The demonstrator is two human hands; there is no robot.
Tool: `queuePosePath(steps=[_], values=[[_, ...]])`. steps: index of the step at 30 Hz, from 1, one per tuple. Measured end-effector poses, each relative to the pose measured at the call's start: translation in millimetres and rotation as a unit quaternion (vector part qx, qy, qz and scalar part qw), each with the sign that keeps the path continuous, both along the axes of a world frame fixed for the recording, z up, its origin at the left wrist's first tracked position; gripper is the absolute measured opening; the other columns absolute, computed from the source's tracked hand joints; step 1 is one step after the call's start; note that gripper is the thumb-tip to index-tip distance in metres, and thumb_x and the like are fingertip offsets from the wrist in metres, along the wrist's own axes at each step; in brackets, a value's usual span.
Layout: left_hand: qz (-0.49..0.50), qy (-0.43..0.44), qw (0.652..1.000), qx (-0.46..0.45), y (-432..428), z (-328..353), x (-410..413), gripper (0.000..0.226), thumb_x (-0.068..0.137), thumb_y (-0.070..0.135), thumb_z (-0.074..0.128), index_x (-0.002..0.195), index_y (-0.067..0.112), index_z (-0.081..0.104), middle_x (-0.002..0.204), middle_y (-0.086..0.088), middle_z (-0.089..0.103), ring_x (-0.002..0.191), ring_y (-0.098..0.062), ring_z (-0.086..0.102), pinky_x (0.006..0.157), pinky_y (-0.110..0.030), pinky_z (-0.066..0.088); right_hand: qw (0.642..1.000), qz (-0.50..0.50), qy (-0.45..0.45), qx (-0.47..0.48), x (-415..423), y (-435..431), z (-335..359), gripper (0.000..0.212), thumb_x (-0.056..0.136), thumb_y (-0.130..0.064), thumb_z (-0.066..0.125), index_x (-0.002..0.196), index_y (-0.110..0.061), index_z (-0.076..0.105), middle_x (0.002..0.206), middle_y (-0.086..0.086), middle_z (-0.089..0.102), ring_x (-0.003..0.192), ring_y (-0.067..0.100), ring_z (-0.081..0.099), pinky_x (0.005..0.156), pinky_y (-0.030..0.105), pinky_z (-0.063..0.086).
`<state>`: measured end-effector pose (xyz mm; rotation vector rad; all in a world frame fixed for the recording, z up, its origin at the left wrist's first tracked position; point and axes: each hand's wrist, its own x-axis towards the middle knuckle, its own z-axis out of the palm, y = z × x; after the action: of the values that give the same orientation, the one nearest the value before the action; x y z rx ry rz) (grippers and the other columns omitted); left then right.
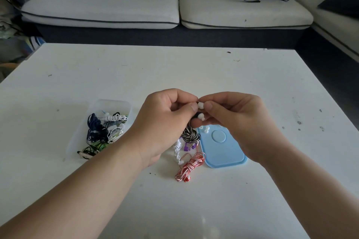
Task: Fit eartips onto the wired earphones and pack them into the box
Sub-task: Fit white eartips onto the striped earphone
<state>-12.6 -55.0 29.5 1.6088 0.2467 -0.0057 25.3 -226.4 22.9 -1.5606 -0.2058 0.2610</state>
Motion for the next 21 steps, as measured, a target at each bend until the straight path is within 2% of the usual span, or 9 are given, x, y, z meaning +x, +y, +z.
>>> queuePosePath(steps=[5,8,12,14,16,19,21], values=[[0.001,0.003,1.0,0.007,1,-3,0,0.012,0.097,0.004,0.066,0.096,0.011,0.076,0.078,-0.007,0.078,0.068,-0.016,0.073,0.069,-0.028,0.055,1.0,-0.002,0.026,0.012,-1,3,-6,0.012,0.094,-0.003,0.068,0.101,-0.001,0.078,0.087,0.026,0.076,0.089,0.05,0.072,0.093,0.058,0.058],[0.009,0.004,1.0,-0.008,3,0,-1,0.01,0.097,0.003,0.067,0.099,0.01,0.075,0.081,-0.006,0.079,0.067,-0.016,0.074,0.069,-0.027,0.057,0.999,0.001,0.045,0.019,2,4,-6,0.013,0.095,-0.004,0.067,0.104,-0.002,0.077,0.09,0.026,0.076,0.09,0.048,0.073,0.091,0.055,0.059],[0.045,0.027,0.999,0.009,15,0,-8,0.009,0.096,0.004,0.069,0.099,0.011,0.074,0.082,-0.006,0.079,0.071,-0.018,0.075,0.084,-0.051,0.06,0.998,0.0,0.055,-0.042,4,15,-8,0.014,0.097,-0.003,0.065,0.101,-0.009,0.077,0.088,0.014,0.078,0.081,0.027,0.075,0.078,0.036,0.064],[0.064,0.041,0.997,0.018,26,0,-10,0.008,0.095,0.004,0.07,0.099,0.01,0.073,0.084,-0.005,0.08,0.071,-0.019,0.076,0.088,-0.056,0.059,0.994,-0.009,0.051,-0.097,5,25,-11,0.014,0.097,-0.007,0.066,0.097,-0.014,0.078,0.084,0.006,0.079,0.076,0.019,0.074,0.076,0.033,0.064],[0.095,0.041,0.993,0.053,48,4,-13,0.008,0.092,0.004,0.073,0.096,0.011,0.073,0.084,-0.01,0.079,0.07,-0.021,0.077,0.084,-0.052,0.061,0.992,-0.008,0.055,-0.111,2,46,-11,0.012,0.096,-0.011,0.067,0.094,-0.016,0.078,0.082,0.002,0.079,0.074,0.016,0.074,0.078,0.035,0.064],[0.136,0.02,0.982,0.129,86,11,-14,0.008,0.091,0.005,0.076,0.092,0.012,0.074,0.083,-0.011,0.078,0.067,-0.017,0.077,0.066,-0.03,0.06,0.993,0.025,0.085,-0.075,-10,83,-9,0.011,0.096,-0.015,0.068,0.092,-0.013,0.078,0.082,0.004,0.079,0.073,0.016,0.074,0.08,0.041,0.063],[0.154,0.006,0.969,0.193,110,11,-14,0.009,0.089,0.007,0.077,0.088,0.015,0.074,0.08,-0.004,0.078,0.066,-0.014,0.077,0.066,-0.026,0.059,0.992,0.054,0.092,-0.068,-20,107,-9,0.012,0.097,-0.016,0.068,0.092,-0.012,0.078,0.083,0.006,0.079,0.074,0.017,0.074,0.078,0.042,0.062]])
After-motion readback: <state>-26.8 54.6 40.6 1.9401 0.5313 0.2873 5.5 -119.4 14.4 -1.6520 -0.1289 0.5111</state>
